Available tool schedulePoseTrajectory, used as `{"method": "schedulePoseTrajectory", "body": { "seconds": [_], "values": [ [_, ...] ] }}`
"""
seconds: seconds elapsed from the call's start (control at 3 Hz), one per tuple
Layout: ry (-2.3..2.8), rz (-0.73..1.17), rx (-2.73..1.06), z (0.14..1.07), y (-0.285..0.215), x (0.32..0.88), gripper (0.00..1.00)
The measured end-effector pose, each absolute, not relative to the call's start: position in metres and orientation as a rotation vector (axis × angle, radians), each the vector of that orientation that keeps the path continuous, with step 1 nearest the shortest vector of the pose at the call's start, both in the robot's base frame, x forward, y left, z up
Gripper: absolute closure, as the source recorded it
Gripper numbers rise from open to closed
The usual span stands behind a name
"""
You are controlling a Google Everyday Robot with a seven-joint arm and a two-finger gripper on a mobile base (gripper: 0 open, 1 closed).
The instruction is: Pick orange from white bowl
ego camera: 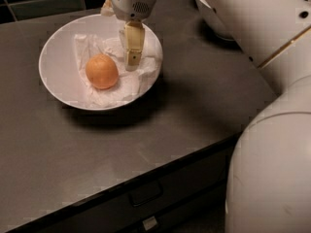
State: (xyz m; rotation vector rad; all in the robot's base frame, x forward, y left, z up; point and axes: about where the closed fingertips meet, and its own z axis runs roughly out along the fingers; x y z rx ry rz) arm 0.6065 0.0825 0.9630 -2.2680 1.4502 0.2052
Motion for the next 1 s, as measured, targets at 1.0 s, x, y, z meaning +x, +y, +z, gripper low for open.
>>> {"method": "schedulePoseTrajectory", "body": {
  "seconds": [1.0],
  "values": [
    [1.425,0.358,-2.359,0.924,0.12,0.614,0.09]
  ]
}}
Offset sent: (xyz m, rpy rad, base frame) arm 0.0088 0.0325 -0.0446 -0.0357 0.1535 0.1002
